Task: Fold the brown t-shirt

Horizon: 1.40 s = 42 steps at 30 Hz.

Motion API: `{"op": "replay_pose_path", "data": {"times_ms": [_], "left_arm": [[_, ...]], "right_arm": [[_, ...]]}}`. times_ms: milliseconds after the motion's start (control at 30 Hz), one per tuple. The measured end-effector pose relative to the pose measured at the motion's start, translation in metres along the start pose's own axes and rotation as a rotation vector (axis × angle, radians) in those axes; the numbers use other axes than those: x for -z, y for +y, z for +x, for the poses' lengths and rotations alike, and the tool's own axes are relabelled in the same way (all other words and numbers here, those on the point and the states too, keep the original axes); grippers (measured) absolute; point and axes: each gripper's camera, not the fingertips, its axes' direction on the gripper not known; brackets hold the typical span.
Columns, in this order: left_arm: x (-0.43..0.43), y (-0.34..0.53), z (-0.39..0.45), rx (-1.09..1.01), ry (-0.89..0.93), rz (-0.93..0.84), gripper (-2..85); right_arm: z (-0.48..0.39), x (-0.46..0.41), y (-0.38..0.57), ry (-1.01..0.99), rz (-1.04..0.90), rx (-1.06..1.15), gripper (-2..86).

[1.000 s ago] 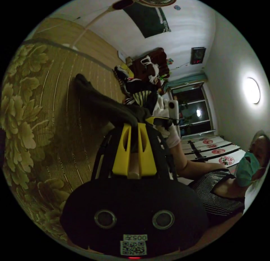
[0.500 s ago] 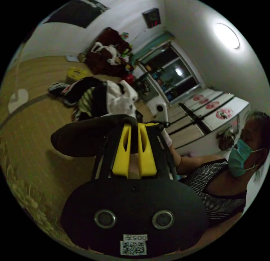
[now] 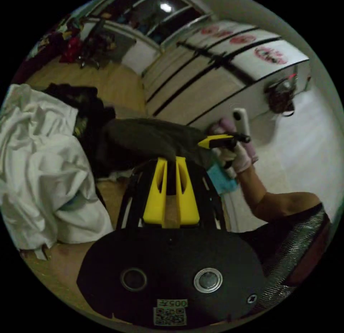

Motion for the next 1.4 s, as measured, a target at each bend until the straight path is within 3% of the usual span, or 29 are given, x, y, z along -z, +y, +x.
{"op": "replay_pose_path", "data": {"times_ms": [167,233,400,500,567,833,1100,1233,1300,1400], "left_arm": [[-0.142,-0.035,-0.038,0.119,0.009,-0.496,5.1],[-0.16,-0.045,-0.043,0.125,0.02,-0.585,4.9],[-0.125,-0.095,-0.037,0.051,-0.038,-0.496,0.7],[-0.113,-0.122,-0.029,-0.009,-0.122,-0.44,-0.3],[-0.124,-0.14,-0.023,-0.046,-0.138,-0.449,-0.5],[-0.21,-0.167,-0.002,-0.244,-0.397,-0.724,-0.7],[-0.214,-0.193,-0.018,-0.256,-0.395,-0.795,-0.6],[-0.202,-0.2,-0.016,-0.308,-0.396,-0.788,-0.5],[-0.178,-0.201,-0.021,-0.27,-0.341,-0.738,-0.5],[-0.114,-0.203,-0.024,-0.228,-0.297,-0.557,-0.5]], "right_arm": [[0.081,-0.122,0.059,-0.034,-0.261,-0.358,1.3],[0.093,-0.16,0.072,-0.03,-0.384,-0.432,1.9],[0.107,-0.146,0.067,-0.08,-0.379,-0.461,3.8],[0.108,-0.088,0.031,-0.057,-0.145,-0.412,1.0],[0.084,-0.066,-0.016,-0.062,0.036,-0.249,-0.4],[0.053,-0.175,-0.111,0.27,-0.142,-0.207,-1.1],[0.093,-0.122,-0.11,0.266,-0.078,-0.348,-1.5],[0.113,-0.076,-0.109,0.453,-0.06,-0.388,-1.4],[0.126,-0.06,-0.109,0.427,-0.101,-0.373,-1.4],[0.127,-0.012,-0.109,0.362,0.01,-0.32,-1.1]]}}
